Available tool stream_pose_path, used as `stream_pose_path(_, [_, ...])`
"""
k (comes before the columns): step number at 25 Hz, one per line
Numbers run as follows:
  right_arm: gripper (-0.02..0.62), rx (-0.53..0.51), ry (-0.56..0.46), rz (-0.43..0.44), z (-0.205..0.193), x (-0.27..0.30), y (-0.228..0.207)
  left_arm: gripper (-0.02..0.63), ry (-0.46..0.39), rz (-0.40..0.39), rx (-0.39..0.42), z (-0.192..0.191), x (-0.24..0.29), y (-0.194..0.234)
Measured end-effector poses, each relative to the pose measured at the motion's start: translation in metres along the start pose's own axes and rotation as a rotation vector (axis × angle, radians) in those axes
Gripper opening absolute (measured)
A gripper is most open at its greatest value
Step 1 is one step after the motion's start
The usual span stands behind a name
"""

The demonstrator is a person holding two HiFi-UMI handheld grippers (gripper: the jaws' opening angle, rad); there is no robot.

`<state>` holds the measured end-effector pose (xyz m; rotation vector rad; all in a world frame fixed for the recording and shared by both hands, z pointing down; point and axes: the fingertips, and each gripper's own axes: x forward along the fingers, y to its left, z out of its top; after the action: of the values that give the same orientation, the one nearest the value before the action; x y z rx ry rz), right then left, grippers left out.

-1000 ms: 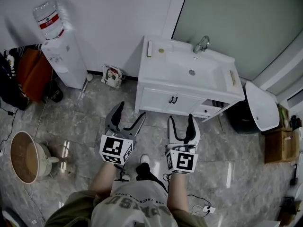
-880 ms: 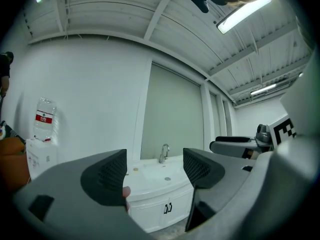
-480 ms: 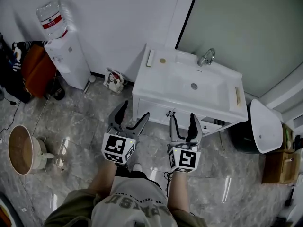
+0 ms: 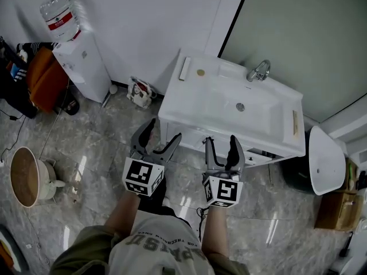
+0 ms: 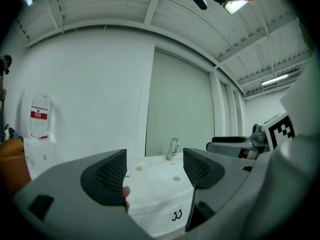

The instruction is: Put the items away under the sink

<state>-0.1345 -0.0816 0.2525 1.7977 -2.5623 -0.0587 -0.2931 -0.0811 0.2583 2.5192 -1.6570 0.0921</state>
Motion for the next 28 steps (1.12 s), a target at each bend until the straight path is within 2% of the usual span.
stream_pose_path(6, [0.282, 0.000, 0.021, -0.013, -0.013, 0.058, -0.014, 0.336, 0.014, -0.016, -0.005, -0.003, 0.055, 0.030])
stream_pose_path(17, [0.282, -0.007, 0.045, -0.061, -0.017, 0.200, -0.038, 0.336, 0.010, -0.071, -0.012, 0.025, 0.181, 0.111])
stream_pose_path(28, [0.282, -0.016, 0.119, -0.054, -0.043, 0.274, -0.052, 0.336, 0.058, -0.078, -0.047, 0.012, 0.244, 0.150])
